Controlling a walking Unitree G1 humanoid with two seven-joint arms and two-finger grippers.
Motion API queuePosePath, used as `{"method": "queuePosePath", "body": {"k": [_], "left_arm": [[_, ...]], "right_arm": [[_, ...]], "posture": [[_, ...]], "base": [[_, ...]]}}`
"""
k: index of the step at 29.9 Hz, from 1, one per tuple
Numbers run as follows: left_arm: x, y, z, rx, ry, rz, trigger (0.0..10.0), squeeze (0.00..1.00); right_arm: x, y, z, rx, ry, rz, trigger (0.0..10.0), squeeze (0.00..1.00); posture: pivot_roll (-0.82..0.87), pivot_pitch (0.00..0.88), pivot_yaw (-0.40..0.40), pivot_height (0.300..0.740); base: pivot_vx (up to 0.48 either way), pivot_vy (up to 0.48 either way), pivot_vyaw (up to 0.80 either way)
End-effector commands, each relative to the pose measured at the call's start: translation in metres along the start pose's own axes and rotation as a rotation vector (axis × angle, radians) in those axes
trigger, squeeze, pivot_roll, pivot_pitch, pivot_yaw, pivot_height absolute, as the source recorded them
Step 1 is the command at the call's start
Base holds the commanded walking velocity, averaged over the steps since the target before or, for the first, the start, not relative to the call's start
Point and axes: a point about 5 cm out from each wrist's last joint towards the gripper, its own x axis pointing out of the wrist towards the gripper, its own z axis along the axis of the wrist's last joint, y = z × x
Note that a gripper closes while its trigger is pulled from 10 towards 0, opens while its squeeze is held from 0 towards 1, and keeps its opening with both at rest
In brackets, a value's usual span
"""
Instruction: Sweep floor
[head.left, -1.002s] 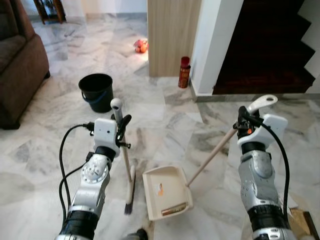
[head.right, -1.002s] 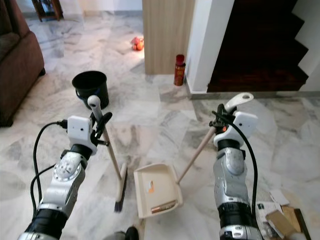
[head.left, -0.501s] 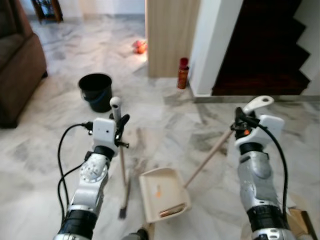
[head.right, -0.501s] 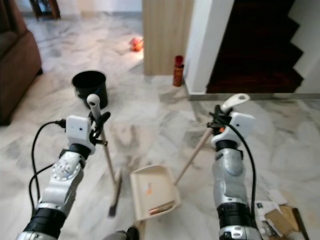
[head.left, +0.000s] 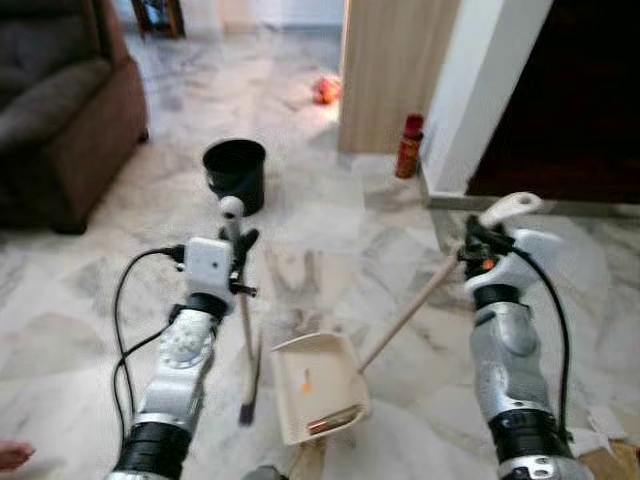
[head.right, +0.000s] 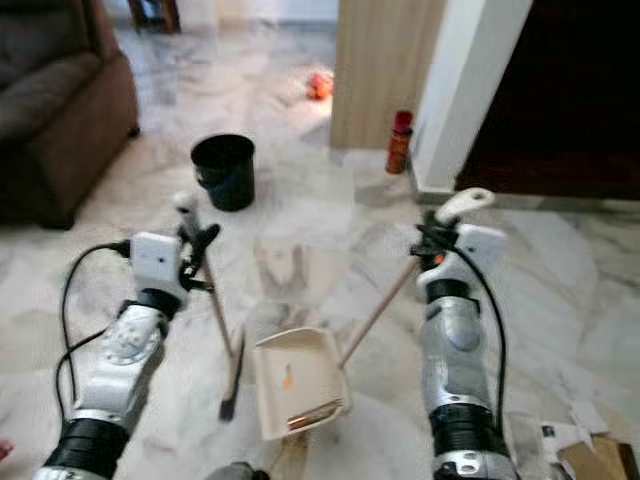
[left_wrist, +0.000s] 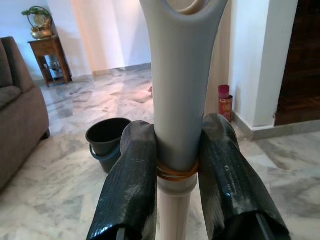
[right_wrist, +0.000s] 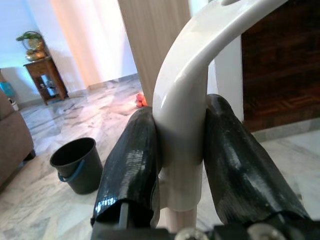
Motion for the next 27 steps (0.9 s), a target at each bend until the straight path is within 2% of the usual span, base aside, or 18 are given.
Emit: {"method": "queuePosePath", "body": {"k": [1, 13, 17, 20, 27], "left_arm": [[0.0058, -0.0052, 0.0119, 0.002, -0.054, -0.015, 10.0, 0.00], [0.0056, -0.0056, 0.0122, 0.003, -0.055, -0.015, 10.0, 0.00], [0.0054, -0.0066, 0.0121, 0.008, -0.056, -0.016, 10.0, 0.00], [0.0054, -0.0066, 0.0121, 0.008, -0.056, -0.016, 10.0, 0.00], [0.0056, -0.0066, 0.0122, 0.009, -0.056, -0.015, 10.0, 0.00]], "right_arm": [[0.0033, -0.0056, 0.0115, -0.001, -0.049, -0.015, 10.0, 0.00], [0.0025, -0.0003, 0.0111, -0.036, -0.044, 0.031, 10.0, 0.00], [0.0022, 0.0010, 0.0111, -0.034, -0.046, 0.042, 10.0, 0.00], [0.0024, 0.0010, 0.0113, -0.006, -0.050, 0.040, 10.0, 0.00], [0.0027, 0.0024, 0.0113, -0.012, -0.046, 0.053, 10.0, 0.00]], "posture": [[0.02, 0.080, -0.017, 0.740], [0.02, 0.082, -0.019, 0.740], [0.02, 0.081, -0.020, 0.740], [0.02, 0.081, -0.020, 0.740], [0.02, 0.080, -0.020, 0.740]], "base": [[0.240, 0.000, 0.00], [0.020, 0.000, 0.08], [0.180, 0.000, 0.68], [0.244, 0.000, 0.00], [0.265, 0.000, 0.00]]}}
